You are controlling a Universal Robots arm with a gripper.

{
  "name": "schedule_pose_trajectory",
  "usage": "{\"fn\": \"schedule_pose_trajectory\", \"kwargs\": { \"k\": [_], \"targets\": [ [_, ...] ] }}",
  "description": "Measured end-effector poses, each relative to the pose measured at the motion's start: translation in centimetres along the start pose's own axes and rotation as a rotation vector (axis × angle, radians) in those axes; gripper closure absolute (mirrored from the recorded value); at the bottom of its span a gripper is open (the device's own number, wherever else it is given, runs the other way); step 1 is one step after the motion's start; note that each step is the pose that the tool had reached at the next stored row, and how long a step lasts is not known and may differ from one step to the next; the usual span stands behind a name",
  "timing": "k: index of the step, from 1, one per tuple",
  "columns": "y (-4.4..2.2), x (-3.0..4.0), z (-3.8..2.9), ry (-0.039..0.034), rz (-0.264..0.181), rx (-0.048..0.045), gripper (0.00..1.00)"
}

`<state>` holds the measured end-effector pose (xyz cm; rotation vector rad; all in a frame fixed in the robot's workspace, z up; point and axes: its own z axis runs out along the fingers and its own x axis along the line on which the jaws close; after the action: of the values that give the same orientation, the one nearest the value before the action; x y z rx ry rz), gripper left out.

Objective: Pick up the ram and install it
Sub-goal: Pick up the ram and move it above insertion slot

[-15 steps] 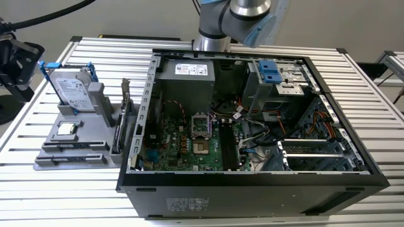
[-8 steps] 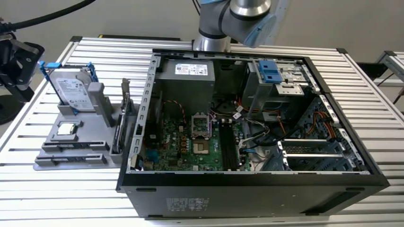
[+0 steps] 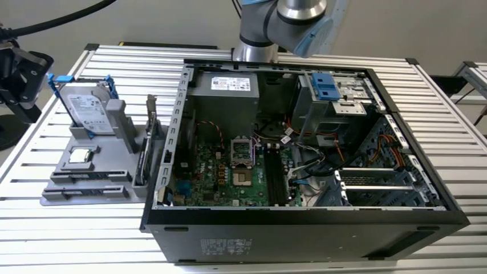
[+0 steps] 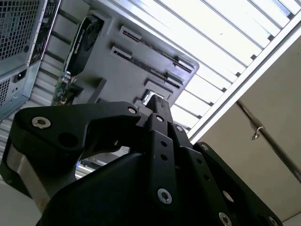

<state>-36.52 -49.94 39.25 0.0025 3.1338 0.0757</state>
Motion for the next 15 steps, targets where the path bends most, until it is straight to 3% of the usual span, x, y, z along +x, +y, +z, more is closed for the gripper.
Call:
{"fn": "schedule_pose_trajectory", "kwargs": {
  "k": [15],
  "targets": [
    [0.0,0.01,0.0,-0.0017,0.037,0.0003,1.0]
  ]
}}
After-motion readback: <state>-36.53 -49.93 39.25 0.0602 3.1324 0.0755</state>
